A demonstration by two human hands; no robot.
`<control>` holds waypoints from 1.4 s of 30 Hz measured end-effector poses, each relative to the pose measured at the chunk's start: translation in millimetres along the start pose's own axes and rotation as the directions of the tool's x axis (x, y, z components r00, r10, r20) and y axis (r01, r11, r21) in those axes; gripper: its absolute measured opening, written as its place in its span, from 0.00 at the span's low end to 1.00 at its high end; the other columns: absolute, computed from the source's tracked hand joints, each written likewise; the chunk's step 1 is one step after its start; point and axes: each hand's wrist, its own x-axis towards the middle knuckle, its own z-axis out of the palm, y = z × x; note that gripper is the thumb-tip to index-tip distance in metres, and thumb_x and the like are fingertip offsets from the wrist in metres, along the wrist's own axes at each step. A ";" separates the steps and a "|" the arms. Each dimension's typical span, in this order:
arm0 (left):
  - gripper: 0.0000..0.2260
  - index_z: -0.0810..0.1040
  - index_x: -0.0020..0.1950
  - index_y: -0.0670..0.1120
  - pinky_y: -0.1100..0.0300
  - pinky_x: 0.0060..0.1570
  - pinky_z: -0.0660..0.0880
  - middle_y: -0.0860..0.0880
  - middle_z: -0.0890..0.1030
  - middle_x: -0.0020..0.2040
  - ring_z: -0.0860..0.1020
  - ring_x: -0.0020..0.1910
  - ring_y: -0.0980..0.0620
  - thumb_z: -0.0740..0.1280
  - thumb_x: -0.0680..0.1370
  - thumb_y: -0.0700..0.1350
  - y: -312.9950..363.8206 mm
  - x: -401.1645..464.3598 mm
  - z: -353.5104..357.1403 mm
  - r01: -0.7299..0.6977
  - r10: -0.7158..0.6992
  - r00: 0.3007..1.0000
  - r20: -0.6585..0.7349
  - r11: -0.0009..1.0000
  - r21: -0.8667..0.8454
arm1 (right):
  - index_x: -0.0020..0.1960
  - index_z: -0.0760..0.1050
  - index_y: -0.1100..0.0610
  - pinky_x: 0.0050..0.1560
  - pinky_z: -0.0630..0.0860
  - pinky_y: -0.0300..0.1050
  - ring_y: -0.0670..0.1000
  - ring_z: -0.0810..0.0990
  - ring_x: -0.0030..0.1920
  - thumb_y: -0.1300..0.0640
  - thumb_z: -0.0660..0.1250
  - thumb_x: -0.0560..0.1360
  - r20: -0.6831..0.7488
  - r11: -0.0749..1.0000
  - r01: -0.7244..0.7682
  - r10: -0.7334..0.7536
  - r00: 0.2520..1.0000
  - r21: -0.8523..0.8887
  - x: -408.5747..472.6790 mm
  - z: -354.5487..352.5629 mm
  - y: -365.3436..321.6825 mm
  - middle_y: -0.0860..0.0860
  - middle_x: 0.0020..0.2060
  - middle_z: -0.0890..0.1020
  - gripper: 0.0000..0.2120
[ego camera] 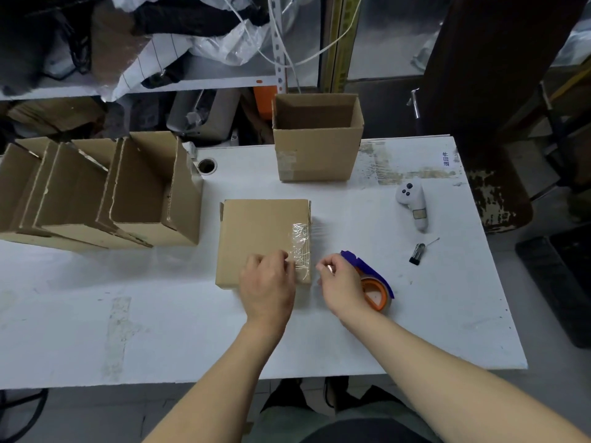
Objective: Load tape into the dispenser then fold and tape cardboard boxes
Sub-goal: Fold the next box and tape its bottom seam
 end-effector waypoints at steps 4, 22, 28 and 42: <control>0.03 0.82 0.47 0.46 0.47 0.38 0.72 0.47 0.81 0.42 0.75 0.43 0.40 0.71 0.78 0.44 -8.6 -5.3 8.5 -0.159 0.176 0.975 -0.137 0.978 0.133 | 0.46 0.73 0.47 0.47 0.79 0.51 0.50 0.81 0.45 0.55 0.64 0.83 -0.032 0.985 0.101 -0.107 0.994 -0.140 -2.9 14.1 3.5 0.47 0.43 0.81 0.07; 0.37 0.71 0.70 0.51 0.42 0.71 0.58 0.47 0.68 0.72 0.62 0.72 0.40 0.68 0.71 0.74 -27.4 3.4 -2.0 0.328 -0.339 0.930 0.146 0.940 0.093 | 0.48 0.76 0.54 0.48 0.76 0.52 0.59 0.80 0.48 0.45 0.56 0.85 0.146 0.885 0.168 -0.116 0.983 -0.434 -25.9 9.0 -28.7 0.54 0.46 0.83 0.16; 0.20 0.76 0.66 0.52 0.43 0.68 0.60 0.48 0.71 0.68 0.65 0.68 0.40 0.68 0.79 0.62 -43.2 7.3 -3.5 0.304 -0.303 0.950 0.081 0.953 -0.004 | 0.47 0.75 0.57 0.45 0.68 0.46 0.58 0.77 0.48 0.46 0.54 0.87 0.256 0.885 0.078 0.048 0.965 -0.460 -14.0 -1.1 -35.7 0.56 0.46 0.80 0.20; 0.15 0.78 0.65 0.53 0.43 0.63 0.64 0.46 0.74 0.64 0.69 0.64 0.37 0.68 0.81 0.58 -62.4 13.6 -14.4 0.417 -0.415 0.908 0.061 0.908 -0.034 | 0.39 0.74 0.57 0.35 0.69 0.45 0.58 0.78 0.41 0.37 0.57 0.84 0.257 0.908 -0.054 0.174 0.951 -0.414 2.3 0.4 -39.8 0.55 0.40 0.82 0.27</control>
